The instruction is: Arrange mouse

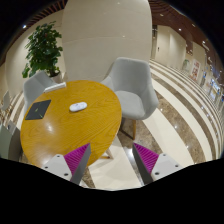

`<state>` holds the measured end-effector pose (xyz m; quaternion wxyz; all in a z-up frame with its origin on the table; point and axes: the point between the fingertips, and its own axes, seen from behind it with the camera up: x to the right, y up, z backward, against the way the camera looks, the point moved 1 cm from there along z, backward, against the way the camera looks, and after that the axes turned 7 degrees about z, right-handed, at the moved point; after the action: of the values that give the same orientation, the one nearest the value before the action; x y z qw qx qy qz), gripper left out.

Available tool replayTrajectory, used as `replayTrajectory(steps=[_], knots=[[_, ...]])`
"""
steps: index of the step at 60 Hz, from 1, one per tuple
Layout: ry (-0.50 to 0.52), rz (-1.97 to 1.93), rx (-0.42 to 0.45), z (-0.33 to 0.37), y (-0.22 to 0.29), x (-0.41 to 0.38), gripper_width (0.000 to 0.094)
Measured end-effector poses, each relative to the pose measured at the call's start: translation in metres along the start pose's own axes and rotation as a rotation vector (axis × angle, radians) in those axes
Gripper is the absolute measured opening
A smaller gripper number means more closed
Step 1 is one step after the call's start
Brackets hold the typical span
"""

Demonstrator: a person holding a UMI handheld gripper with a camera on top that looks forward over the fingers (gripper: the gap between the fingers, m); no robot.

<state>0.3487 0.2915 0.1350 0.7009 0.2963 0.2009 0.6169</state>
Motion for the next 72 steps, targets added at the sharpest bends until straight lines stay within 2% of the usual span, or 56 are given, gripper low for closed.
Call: replayTrajectory(steps=[2,6,15,26,50,72], knots=[[-0.002,0.007,0.0,-0.004,0.021,-0.008,0.0868],[-0.007,0.018,0.01,-0.006,0.012,-0.003,0.0874],[0.012,0.023,0.004,-0.015,0.037,-0.021,0.0872],[0.048,0.069,0.017,-0.023,0.04,-0.045,0.0872],[0.191,0.15,0.022,-0.058,0.065,-0.168,0.0866],[0.178,0.151,0.045,-0.15,0.094,-0.207,0.0867]])
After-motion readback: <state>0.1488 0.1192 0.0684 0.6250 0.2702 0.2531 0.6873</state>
